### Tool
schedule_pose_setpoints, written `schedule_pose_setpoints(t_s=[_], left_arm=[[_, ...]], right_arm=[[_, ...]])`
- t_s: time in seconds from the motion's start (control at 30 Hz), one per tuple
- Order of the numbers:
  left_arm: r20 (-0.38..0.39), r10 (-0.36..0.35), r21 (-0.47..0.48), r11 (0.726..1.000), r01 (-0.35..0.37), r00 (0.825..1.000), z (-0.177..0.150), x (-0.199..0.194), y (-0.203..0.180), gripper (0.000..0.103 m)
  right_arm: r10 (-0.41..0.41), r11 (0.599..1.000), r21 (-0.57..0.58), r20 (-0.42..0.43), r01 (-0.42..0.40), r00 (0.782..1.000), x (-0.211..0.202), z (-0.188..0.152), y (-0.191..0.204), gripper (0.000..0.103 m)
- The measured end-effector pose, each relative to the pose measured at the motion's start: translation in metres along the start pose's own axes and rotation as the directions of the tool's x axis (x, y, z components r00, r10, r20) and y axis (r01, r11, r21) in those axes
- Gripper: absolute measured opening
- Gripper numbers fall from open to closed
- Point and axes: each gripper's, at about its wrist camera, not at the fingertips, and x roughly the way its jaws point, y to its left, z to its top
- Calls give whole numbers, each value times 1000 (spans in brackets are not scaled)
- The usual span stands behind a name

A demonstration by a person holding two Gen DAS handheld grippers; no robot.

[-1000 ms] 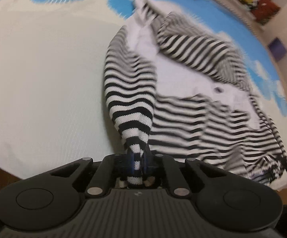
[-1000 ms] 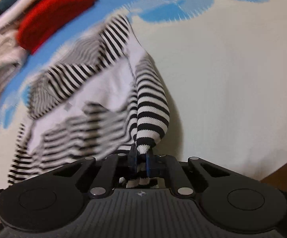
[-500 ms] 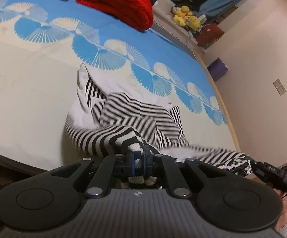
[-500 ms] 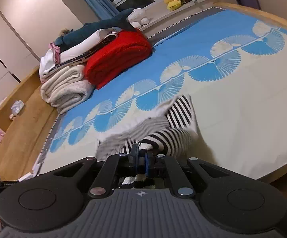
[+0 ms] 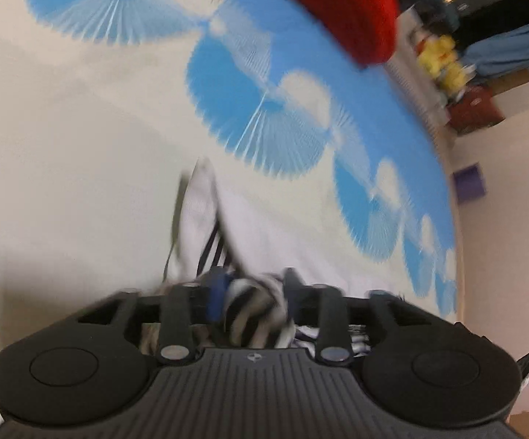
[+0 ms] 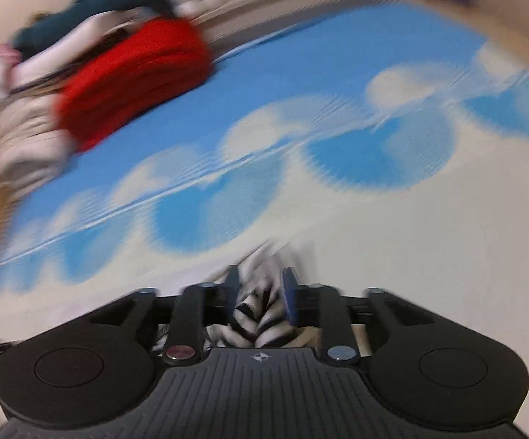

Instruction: Fold small clothes

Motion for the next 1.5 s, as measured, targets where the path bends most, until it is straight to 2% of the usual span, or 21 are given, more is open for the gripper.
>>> schedule_pose_setpoints(t_s=[0.1,0.17,0.3,0.4,0.6,0.63,0.67,0.7,0.73,0.83,0.9,0.97,1.07,1.1,1.13,1.17,1.2,1.27,1.3,1.4,1.5], left_arm=[[43,21,66,998,-24,999,-1,-8,-8,49],[63,19,178,984,-30,998,-6,-12,-21,49],[-1,-8,360,933,8,1000,-28,-5,-40,63],[-68,13,421,907,17,998,-46,9,-51,63],[-147,20,502,863,57,989,-70,39,-72,62],[-146,42,522,852,41,988,-73,46,-76,57],[-139,75,545,838,13,987,-74,53,-80,48],[-128,102,561,828,-13,986,-74,59,-82,26],[-111,115,567,823,-32,987,-71,63,-84,10],[34,83,517,851,-89,996,-52,59,-89,5],[197,73,420,895,-151,978,-37,48,-88,5],[273,77,317,934,-165,959,-28,48,-84,5],[216,159,267,939,-215,963,-22,75,-82,10],[154,206,276,930,-242,966,-21,89,-81,24],[86,238,288,924,-252,968,-19,100,-77,27],[68,246,280,926,-255,967,-16,100,-73,27],[76,222,264,936,-234,972,-13,94,-68,27],[95,135,253,955,-155,986,-4,73,-60,35],[117,111,252,958,-138,987,0,63,-55,44],[155,126,257,953,-163,980,7,45,-41,49],[77,148,294,941,-164,986,4,55,-36,52]], right_arm=[[63,998,-5,69,-63,996,5,-8,-8,40],[72,997,-26,-11,-73,997,12,-19,-7,42],[151,973,-171,-50,-157,987,15,-38,14,48],[143,959,-223,-154,-176,978,30,-55,23,48],[161,938,-264,-246,-226,956,47,-67,43,48],[156,934,-275,-257,-227,954,51,-69,47,48],[147,932,-286,-260,-222,954,54,-69,48,38],[137,931,-296,-256,-213,957,56,-68,52,26],[136,931,-297,-250,-210,959,59,-66,54,0],[168,948,-247,-148,-201,975,56,-49,54,0],[204,960,-191,-28,-205,979,47,-31,53,0],[210,972,-125,82,-199,974,43,-16,50,0],[149,987,-79,117,-140,982,55,-5,48,1],[143,989,-60,95,-137,985,62,-3,46,3],[147,988,-47,72,-144,987,66,-1,44,4],[158,987,-46,49,-156,986,69,0,41,9],[172,984,-62,28,-170,985,70,1,39,15],[182,976,-123,2,-181,983,68,3,36,42],[184,970,-160,-14,-184,983,66,2,34,47],[177,945,-262,-84,-194,981,68,-5,33,51],[155,909,-364,-153,-202,976,74,-16,38,51]])
